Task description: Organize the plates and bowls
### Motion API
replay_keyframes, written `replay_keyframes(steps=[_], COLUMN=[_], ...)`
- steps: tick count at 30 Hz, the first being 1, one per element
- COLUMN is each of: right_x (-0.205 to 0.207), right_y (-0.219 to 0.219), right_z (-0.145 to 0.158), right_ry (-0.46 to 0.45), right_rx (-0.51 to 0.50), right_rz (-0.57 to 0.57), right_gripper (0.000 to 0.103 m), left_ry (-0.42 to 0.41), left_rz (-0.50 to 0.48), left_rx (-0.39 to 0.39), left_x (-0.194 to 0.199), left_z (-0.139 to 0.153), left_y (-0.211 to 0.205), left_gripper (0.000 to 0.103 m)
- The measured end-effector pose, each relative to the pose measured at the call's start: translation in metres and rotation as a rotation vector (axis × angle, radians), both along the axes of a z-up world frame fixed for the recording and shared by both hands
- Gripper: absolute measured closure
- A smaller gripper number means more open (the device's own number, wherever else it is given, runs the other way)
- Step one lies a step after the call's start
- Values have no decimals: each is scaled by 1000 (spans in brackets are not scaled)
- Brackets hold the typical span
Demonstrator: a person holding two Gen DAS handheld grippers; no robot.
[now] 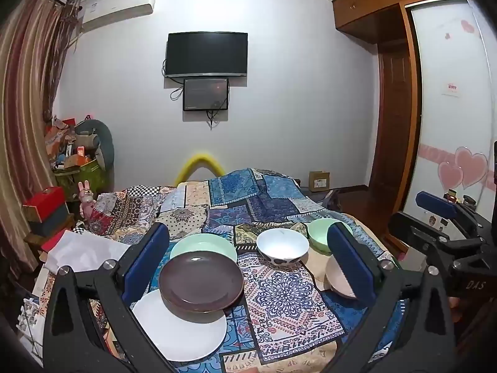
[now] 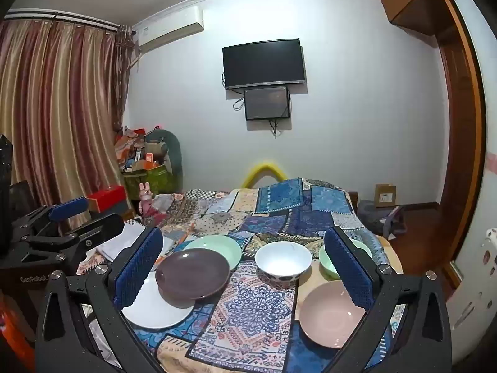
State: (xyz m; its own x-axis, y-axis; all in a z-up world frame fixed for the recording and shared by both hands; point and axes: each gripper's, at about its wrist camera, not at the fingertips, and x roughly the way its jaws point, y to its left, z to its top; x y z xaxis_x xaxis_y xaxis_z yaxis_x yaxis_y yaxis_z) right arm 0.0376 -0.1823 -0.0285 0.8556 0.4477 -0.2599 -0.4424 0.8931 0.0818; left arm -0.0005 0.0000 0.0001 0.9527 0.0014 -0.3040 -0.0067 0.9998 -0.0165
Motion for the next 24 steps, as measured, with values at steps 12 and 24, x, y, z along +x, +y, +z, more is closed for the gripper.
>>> replay_keyframes(steps=[12,24], right_x=[-1,-1], right_y=[-3,2], right_z=[1,-6], right_ry=[3,5], right_rx=[8,2], right_rz=[-1,6], right_gripper=[0,0], left_ry=[2,-5], left_rz=[4,11], left_rx=[-12,-16], left_x=[4,-2], left_z=[-4,-6], left_y=[-5,-1], left_gripper=[0,0])
